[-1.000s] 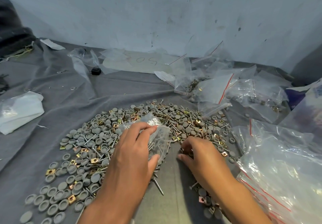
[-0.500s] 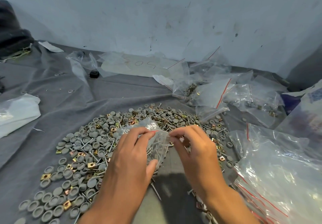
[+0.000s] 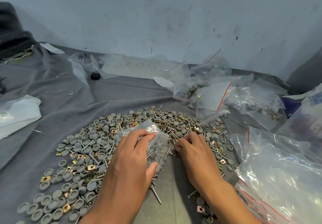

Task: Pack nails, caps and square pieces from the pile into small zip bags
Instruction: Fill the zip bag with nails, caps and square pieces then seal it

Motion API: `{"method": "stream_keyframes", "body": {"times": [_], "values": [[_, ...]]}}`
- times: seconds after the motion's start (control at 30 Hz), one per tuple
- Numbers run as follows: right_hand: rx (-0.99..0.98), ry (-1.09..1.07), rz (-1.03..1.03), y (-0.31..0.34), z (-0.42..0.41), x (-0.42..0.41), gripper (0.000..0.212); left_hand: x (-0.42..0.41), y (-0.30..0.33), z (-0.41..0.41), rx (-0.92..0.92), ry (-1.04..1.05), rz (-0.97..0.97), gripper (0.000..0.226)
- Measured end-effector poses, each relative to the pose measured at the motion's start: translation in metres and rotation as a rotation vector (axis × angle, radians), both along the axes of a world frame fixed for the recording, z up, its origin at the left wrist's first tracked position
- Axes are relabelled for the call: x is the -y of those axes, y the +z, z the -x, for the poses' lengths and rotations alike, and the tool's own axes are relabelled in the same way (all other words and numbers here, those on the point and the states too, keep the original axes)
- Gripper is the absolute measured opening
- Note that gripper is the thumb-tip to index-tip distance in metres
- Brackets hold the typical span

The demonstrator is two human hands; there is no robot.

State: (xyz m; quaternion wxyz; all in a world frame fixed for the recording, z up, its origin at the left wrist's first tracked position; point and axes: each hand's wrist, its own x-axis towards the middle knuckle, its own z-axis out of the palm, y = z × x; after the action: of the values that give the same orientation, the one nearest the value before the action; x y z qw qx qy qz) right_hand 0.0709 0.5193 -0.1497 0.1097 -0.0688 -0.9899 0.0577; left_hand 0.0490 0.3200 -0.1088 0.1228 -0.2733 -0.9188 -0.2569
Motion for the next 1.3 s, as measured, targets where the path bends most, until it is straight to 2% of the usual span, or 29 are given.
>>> {"method": "stream_keyframes", "body": {"times": [0.1,0.3,0.4,0.47,0.53,0.6,0.7,0.83,0.93,0.97,1.03,1.1,1.17,1.2,1.23,1.27,1.3], "values": [[0.083,0.063,0.019,0.004,-0.003,-0.005,0.025,0.000,0.000,-0.001,-0.001,-0.004,0.002,0.080],[0.179,0.116,0.057,0.012,-0.016,-0.007,0.020,-0.001,-0.001,0.000,0.006,-0.010,0.000,0.081],[0.193,0.101,0.221,0.019,-0.020,-0.006,0.016,-0.001,-0.002,0.000,0.002,-0.002,0.008,0.082],[0.237,0.129,0.181,0.023,-0.021,-0.006,0.023,-0.001,-0.002,0.000,-0.006,-0.001,0.006,0.081],[0.254,0.144,0.115,0.023,-0.022,-0.006,0.016,-0.001,-0.002,0.000,-0.007,-0.003,0.002,0.081],[0.236,0.151,0.143,0.023,-0.021,-0.006,0.011,-0.001,-0.002,0.001,-0.006,-0.006,0.007,0.081],[0.210,0.086,0.383,0.022,-0.020,-0.011,0.013,-0.001,-0.002,0.000,-0.005,-0.009,0.016,0.080],[0.084,0.022,0.832,0.030,-0.019,-0.020,0.018,-0.001,-0.001,0.000,-0.005,-0.005,0.014,0.080],[0.105,-0.013,0.965,0.035,-0.018,-0.029,0.020,-0.001,-0.002,0.000,-0.006,-0.001,0.017,0.081],[0.117,-0.044,1.083,0.035,-0.016,-0.029,0.023,-0.001,-0.002,0.000,-0.006,-0.002,0.017,0.081],[0.112,-0.144,1.581,0.036,-0.012,-0.029,0.026,-0.002,-0.002,0.000,-0.006,-0.002,0.016,0.082],[0.117,-0.227,2.140,0.041,-0.011,-0.028,0.017,-0.002,-0.002,0.000,-0.005,-0.004,0.013,0.081],[0.111,-0.255,2.516,0.043,-0.011,-0.027,0.018,-0.001,-0.002,0.000,-0.006,-0.008,0.010,0.080],[0.099,-0.268,2.594,0.043,-0.011,-0.027,0.018,-0.001,-0.001,-0.001,-0.006,-0.006,0.011,0.080],[0.090,-0.284,2.577,0.043,-0.009,-0.027,0.014,-0.001,-0.001,-0.001,-0.004,-0.004,0.011,0.080],[0.068,-0.313,2.450,0.041,-0.008,-0.027,0.011,-0.001,-0.001,0.000,-0.001,-0.002,0.010,0.080],[0.024,-0.356,2.226,0.040,-0.006,-0.028,0.010,-0.001,0.000,-0.001,0.003,0.002,0.010,0.080]]}}
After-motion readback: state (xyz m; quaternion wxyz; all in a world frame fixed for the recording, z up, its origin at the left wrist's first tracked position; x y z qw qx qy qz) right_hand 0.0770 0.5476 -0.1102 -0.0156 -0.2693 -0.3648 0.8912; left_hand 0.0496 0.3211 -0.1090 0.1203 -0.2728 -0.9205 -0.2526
